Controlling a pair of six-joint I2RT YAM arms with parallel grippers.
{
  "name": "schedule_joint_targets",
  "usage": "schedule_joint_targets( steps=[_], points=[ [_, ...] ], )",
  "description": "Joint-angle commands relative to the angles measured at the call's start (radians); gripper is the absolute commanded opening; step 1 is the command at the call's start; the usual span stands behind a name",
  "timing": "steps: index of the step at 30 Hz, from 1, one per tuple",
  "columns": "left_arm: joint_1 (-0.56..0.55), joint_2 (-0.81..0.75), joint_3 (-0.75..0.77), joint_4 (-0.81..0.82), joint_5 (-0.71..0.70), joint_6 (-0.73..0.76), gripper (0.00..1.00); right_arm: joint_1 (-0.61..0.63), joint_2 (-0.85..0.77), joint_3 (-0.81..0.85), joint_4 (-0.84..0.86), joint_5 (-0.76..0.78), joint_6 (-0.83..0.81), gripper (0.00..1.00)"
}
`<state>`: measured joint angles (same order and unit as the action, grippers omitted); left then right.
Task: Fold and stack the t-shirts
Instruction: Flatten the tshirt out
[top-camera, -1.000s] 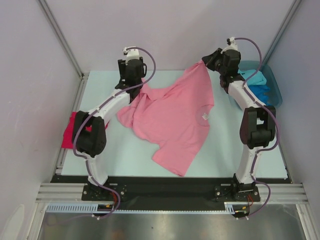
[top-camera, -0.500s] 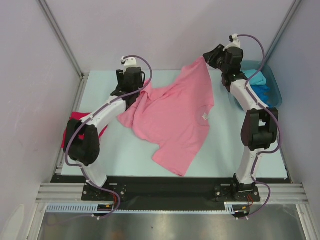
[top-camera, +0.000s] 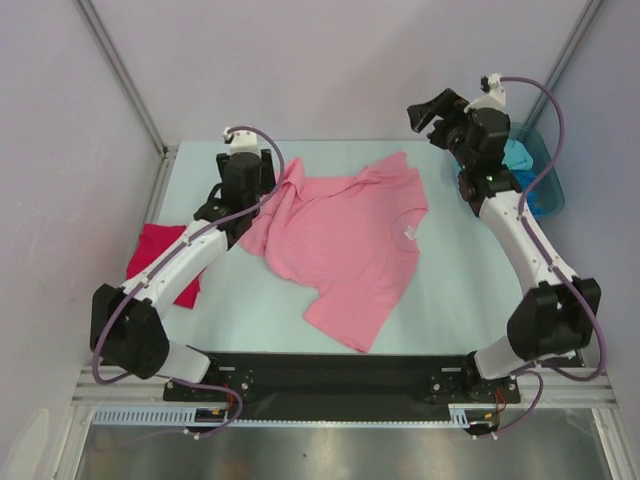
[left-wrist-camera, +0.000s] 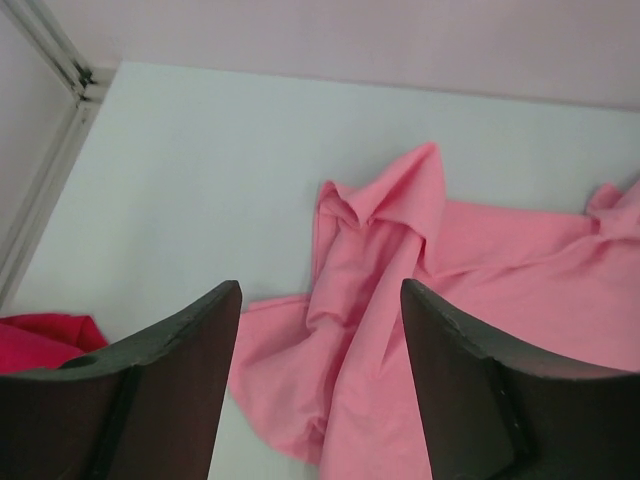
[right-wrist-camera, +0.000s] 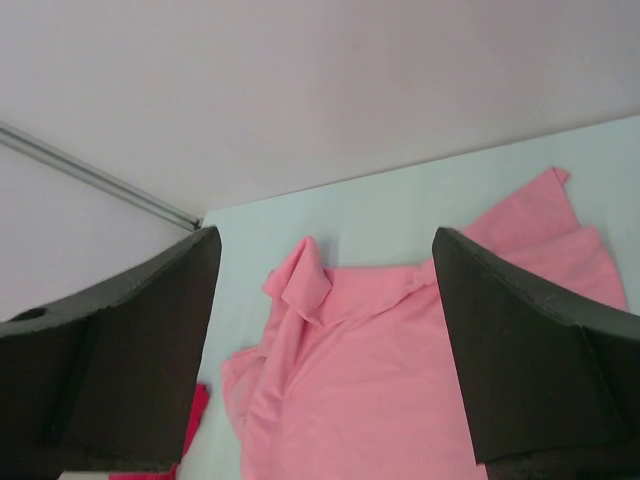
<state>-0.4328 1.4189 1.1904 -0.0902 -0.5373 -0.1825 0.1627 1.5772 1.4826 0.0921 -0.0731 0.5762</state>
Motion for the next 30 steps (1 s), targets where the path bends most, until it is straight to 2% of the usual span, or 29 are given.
schedule_joint_targets(
  steps=[1,4,8,12,20,27,30],
  points=[
    [0.028,0.035,-0.070,-0.037,0.053,-0.012,0.70,0.031,-0.156,-0.155,-0.069,0.103,0.013,0.90],
    [0.045,0.092,-0.072,-0.104,0.053,-0.092,0.68,0.044,-0.255,-0.295,-0.087,0.131,0.079,0.90],
    [0.037,0.132,-0.043,-0.247,0.118,-0.228,0.66,0.069,-0.420,-0.586,-0.134,0.196,0.197,0.91],
    [0.006,0.104,-0.067,-0.258,0.129,-0.258,0.66,0.084,-0.508,-0.721,-0.127,0.150,0.249,0.91],
    [0.012,0.127,-0.040,-0.309,0.089,-0.166,0.68,0.224,-0.585,-0.907,-0.157,0.095,0.356,0.91],
    [0.014,0.134,-0.048,-0.325,0.117,-0.175,0.68,0.400,-0.608,-0.975,-0.227,0.167,0.416,0.91],
    [0.012,0.124,-0.040,-0.325,0.123,-0.175,0.68,0.438,-0.620,-0.986,-0.274,0.182,0.447,0.92]
  ],
)
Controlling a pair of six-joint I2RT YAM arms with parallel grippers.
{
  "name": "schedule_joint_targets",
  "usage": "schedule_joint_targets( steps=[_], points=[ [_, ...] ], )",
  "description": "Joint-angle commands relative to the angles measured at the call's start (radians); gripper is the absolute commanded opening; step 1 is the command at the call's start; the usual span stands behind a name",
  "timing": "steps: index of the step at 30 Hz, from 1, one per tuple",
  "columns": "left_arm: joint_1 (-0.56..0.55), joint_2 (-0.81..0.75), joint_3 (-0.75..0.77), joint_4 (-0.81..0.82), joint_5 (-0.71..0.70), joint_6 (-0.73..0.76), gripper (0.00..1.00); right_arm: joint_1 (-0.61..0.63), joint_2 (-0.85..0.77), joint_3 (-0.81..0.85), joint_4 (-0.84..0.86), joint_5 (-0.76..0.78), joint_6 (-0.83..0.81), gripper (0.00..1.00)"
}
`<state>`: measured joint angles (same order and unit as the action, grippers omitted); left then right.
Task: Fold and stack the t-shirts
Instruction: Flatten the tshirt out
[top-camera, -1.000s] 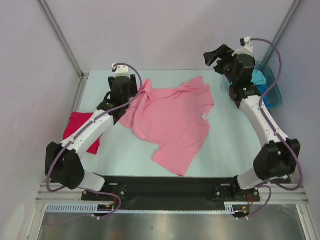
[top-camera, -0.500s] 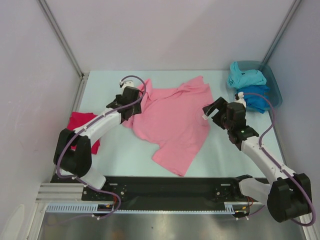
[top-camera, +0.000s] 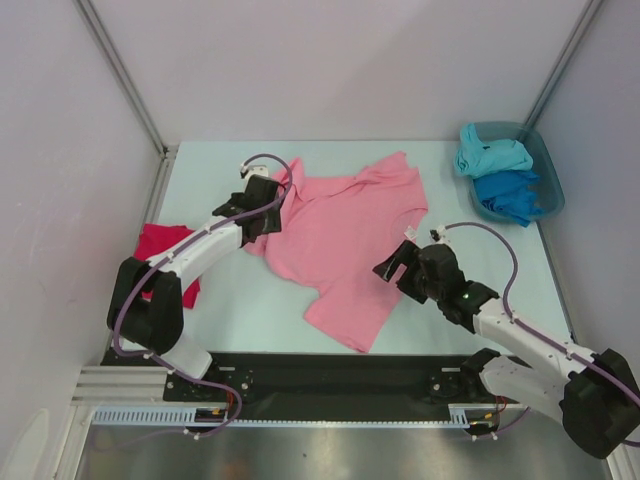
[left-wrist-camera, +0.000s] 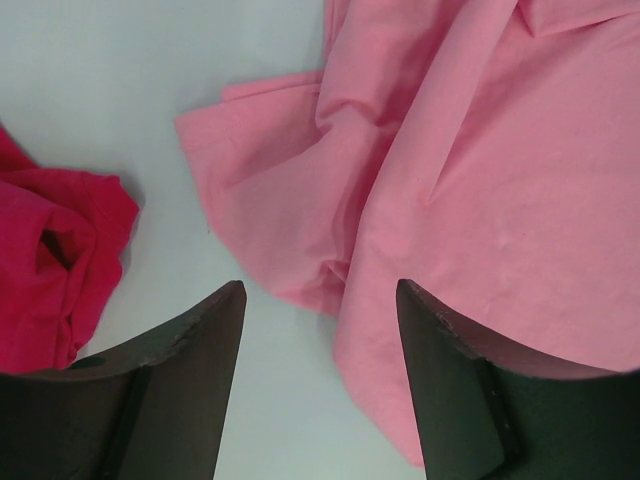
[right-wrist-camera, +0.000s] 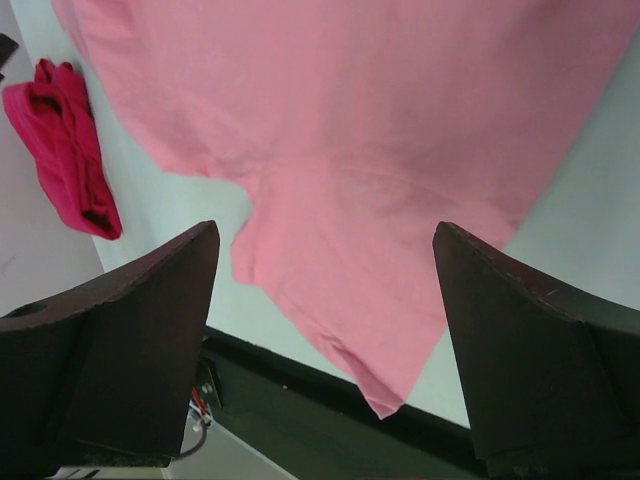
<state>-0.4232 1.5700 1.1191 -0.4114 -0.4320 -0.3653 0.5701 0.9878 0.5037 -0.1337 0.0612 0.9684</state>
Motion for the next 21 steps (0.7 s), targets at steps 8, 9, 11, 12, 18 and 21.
schedule_joint_targets(
  steps=[8,9,11,12,18,21],
  points=[
    [0.003,-0.057,0.039,-0.003,0.032,0.003,0.67,0.108,-0.070,0.007,-0.273,0.137,0.157,0.93],
    [0.003,-0.059,0.039,-0.004,0.035,0.002,0.67,0.108,-0.072,0.006,-0.296,0.135,0.162,0.93],
    [0.004,-0.068,0.039,-0.006,0.036,0.003,0.67,0.111,-0.075,-0.011,-0.310,0.129,0.173,0.94],
    [0.004,-0.071,0.039,-0.006,0.038,0.002,0.67,0.109,-0.078,-0.022,-0.305,0.120,0.177,0.94],
    [0.003,-0.082,0.051,-0.007,0.049,0.006,0.67,0.112,-0.072,-0.154,-0.173,0.057,0.225,0.93],
    [0.004,-0.088,0.059,-0.012,0.045,0.012,0.67,0.131,-0.029,-0.182,-0.117,0.046,0.248,0.93]
  ],
)
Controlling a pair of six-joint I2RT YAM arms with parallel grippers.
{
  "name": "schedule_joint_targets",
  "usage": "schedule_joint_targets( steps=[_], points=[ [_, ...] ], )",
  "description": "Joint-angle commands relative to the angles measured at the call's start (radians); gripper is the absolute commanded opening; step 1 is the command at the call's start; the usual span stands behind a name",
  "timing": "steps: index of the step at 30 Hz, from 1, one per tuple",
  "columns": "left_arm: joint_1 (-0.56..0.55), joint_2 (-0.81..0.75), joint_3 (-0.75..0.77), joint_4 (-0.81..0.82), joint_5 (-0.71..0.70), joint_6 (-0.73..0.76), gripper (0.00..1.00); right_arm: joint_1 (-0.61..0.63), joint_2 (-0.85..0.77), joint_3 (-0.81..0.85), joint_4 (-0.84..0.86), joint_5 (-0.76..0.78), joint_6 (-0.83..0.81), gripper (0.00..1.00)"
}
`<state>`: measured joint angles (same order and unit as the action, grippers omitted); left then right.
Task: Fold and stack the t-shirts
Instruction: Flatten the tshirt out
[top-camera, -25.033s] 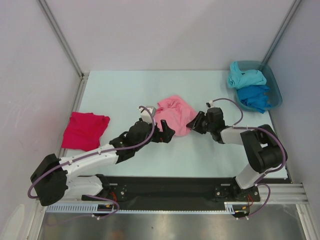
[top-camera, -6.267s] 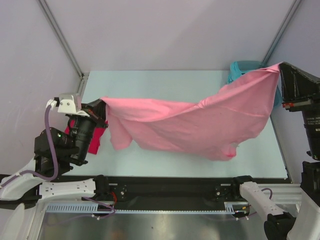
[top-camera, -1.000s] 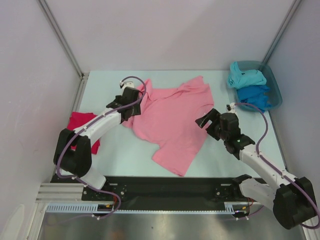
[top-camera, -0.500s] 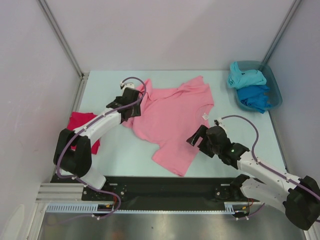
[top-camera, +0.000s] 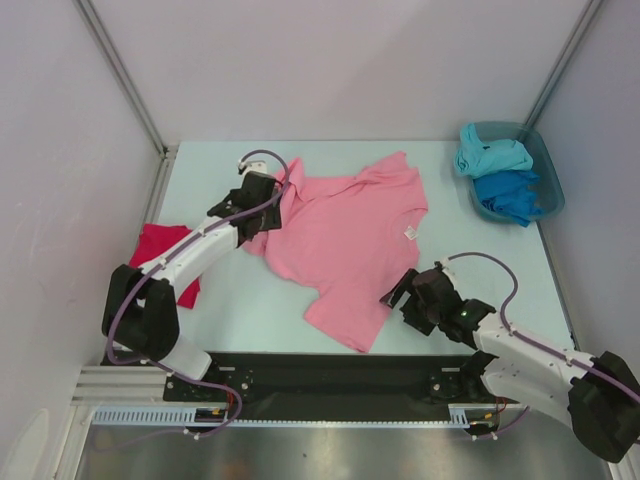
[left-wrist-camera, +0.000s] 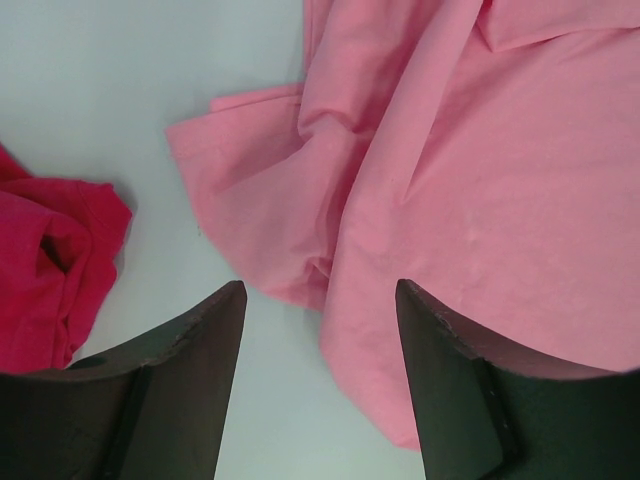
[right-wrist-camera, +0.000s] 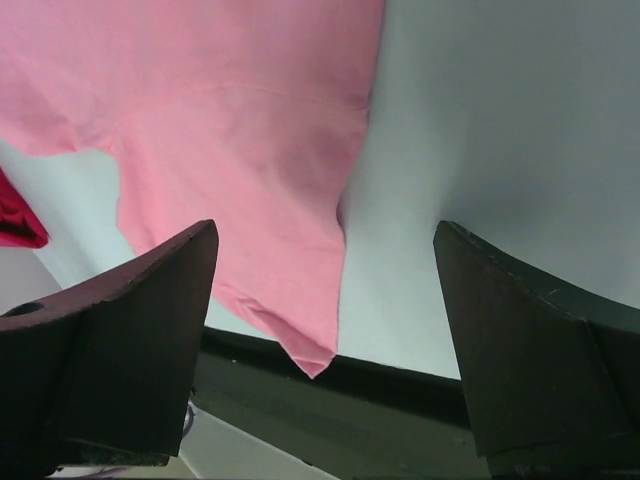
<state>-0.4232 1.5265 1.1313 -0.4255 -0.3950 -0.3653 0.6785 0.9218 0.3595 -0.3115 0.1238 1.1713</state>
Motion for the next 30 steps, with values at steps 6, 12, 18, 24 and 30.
schedule_joint_targets(
  steps=[6,12,18,24,30],
  points=[
    [0.004,-0.058,0.053,-0.006,-0.004,0.023,0.67,0.059,0.113,-0.048,0.155,-0.024,0.067,0.89],
    [0.003,-0.071,0.061,-0.018,-0.019,0.035,0.68,0.093,0.181,-0.027,0.203,-0.009,0.074,0.86],
    [0.006,-0.077,0.068,-0.025,-0.015,0.039,0.68,0.098,0.200,-0.002,0.163,0.053,0.056,0.57],
    [0.006,-0.072,0.074,-0.027,-0.013,0.040,0.67,0.084,0.163,0.004,0.089,0.082,0.056,0.00],
    [0.004,-0.060,0.088,-0.025,-0.008,0.040,0.68,0.058,0.022,0.032,-0.092,0.152,0.076,0.00]
  ],
)
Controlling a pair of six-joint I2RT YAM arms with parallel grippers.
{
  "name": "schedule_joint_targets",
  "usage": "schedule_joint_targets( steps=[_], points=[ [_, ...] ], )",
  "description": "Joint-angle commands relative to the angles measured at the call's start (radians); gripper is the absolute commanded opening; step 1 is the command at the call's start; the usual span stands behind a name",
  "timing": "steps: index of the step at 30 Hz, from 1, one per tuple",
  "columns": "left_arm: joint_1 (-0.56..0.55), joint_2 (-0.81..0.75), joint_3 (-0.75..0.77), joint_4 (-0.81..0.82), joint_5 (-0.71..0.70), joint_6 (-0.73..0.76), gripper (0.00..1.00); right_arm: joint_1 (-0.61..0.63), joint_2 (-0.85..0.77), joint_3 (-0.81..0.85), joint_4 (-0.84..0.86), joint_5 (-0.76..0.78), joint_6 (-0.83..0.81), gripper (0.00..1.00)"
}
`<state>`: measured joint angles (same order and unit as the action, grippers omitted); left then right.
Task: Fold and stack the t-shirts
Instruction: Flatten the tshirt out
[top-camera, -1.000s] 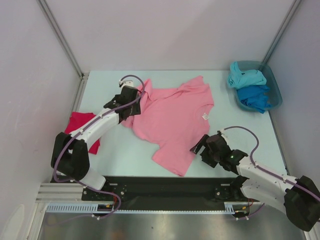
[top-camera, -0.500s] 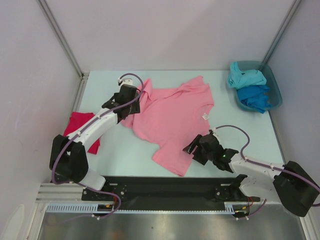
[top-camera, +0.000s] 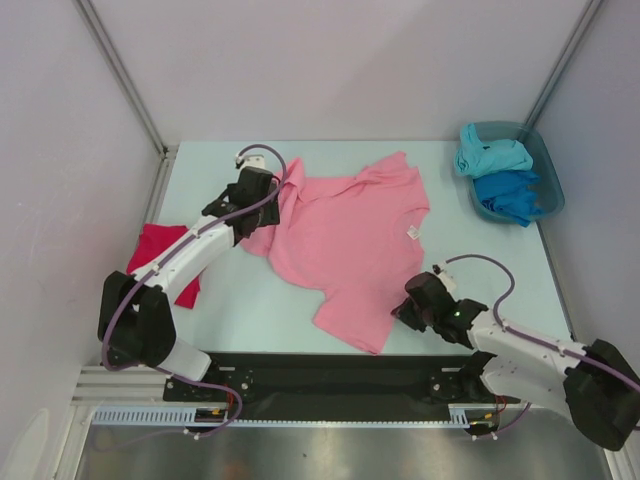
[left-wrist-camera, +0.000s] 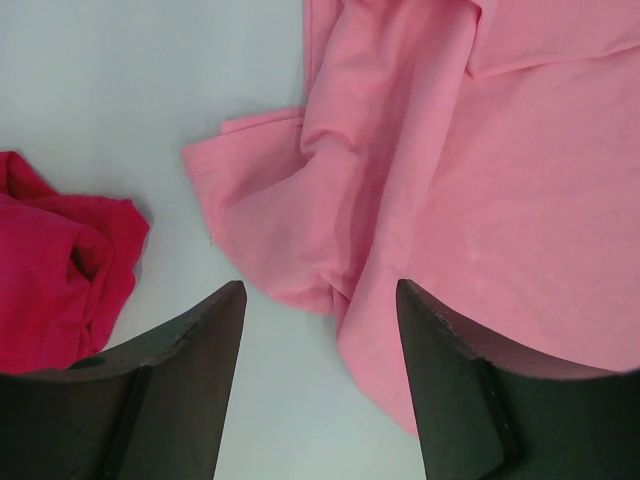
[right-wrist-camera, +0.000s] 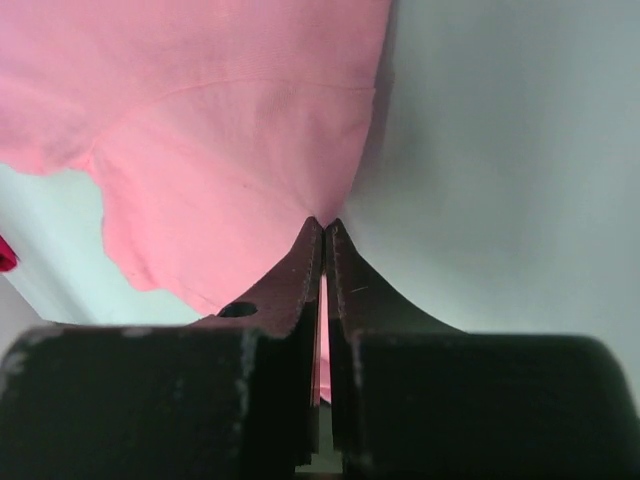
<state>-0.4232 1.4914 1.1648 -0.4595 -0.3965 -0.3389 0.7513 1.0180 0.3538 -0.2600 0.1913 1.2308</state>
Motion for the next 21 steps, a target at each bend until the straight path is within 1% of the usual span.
schedule_joint_targets(
  steps=[1,2,3,6,7,8,10,11,14,17,18,21],
  points=[
    [0.006,-0.019,0.059,0.008,-0.005,0.015,0.67,-0.035,-0.093,0.042,-0.174,0.092,0.025,0.00],
    [0.006,-0.016,0.062,0.008,-0.005,0.015,0.67,-0.046,-0.113,0.050,-0.244,0.111,0.032,0.00],
    [0.006,-0.013,0.064,0.008,-0.007,0.015,0.67,-0.056,-0.152,0.057,-0.275,0.120,0.033,0.00],
    [0.006,0.001,0.070,0.012,0.001,0.012,0.67,-0.131,-0.203,0.066,-0.376,0.140,0.021,0.00],
    [0.004,0.006,0.070,0.016,0.007,0.012,0.67,-0.159,-0.232,0.070,-0.396,0.137,0.013,0.00],
    [0.004,0.012,0.072,0.018,0.010,0.011,0.67,-0.218,-0.245,0.071,-0.424,0.125,-0.011,0.00],
    [0.006,0.020,0.075,0.018,0.013,0.012,0.67,-0.269,-0.269,0.085,-0.456,0.112,-0.040,0.00],
    [0.006,0.024,0.076,0.019,0.012,0.014,0.67,-0.317,-0.275,0.091,-0.513,0.112,-0.059,0.00],
    [0.006,0.029,0.079,0.022,0.005,0.023,0.67,-0.369,-0.334,0.088,-0.605,0.093,-0.073,0.00],
    [0.006,0.041,0.078,0.024,0.016,0.015,0.67,-0.434,-0.422,0.080,-0.666,0.071,-0.083,0.00],
    [0.006,0.044,0.075,0.025,0.022,0.011,0.67,-0.475,-0.439,0.082,-0.670,0.063,-0.094,0.00],
    [0.006,0.046,0.055,0.019,0.038,-0.023,0.66,-0.541,-0.458,0.103,-0.694,0.031,-0.093,0.00]
  ],
)
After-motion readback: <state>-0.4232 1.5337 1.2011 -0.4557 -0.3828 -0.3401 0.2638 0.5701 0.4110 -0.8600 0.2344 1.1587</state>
